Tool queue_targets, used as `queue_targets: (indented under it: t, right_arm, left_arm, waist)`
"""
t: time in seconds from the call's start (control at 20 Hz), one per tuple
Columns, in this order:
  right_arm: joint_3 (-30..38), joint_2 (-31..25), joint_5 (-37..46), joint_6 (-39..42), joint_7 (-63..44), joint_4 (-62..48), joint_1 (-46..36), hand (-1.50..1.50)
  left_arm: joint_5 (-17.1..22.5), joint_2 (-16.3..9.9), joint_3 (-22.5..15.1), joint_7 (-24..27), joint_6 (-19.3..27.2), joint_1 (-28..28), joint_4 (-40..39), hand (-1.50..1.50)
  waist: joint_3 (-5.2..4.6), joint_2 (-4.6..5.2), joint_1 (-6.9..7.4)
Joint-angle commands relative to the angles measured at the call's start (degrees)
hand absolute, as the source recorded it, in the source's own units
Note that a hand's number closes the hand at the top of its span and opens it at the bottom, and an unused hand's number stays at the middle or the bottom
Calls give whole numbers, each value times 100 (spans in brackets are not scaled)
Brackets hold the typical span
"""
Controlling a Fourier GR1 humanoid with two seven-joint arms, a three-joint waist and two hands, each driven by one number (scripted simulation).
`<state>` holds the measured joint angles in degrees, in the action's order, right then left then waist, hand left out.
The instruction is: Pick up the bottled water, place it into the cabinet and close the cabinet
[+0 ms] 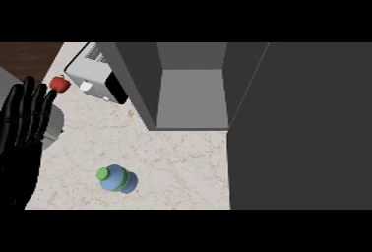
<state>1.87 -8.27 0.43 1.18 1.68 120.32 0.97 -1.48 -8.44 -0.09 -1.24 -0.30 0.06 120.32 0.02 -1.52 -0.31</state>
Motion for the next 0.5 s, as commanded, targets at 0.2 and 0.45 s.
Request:
queue_targets:
  t: [0.2, 0.45]
  right_arm:
    - [-283, 45, 47, 142, 75, 332, 250, -150]
    - [-692, 712, -1419, 288, -928, 122, 865, -150]
  left_arm:
    - [1824, -334, -1289, 253, -2055, 236, 625, -150]
    - [2942, -438, -1881, -972, -2277, 1375, -96, -150]
  waist:
    - [-18, 99, -101]
    - [-1, 178, -62]
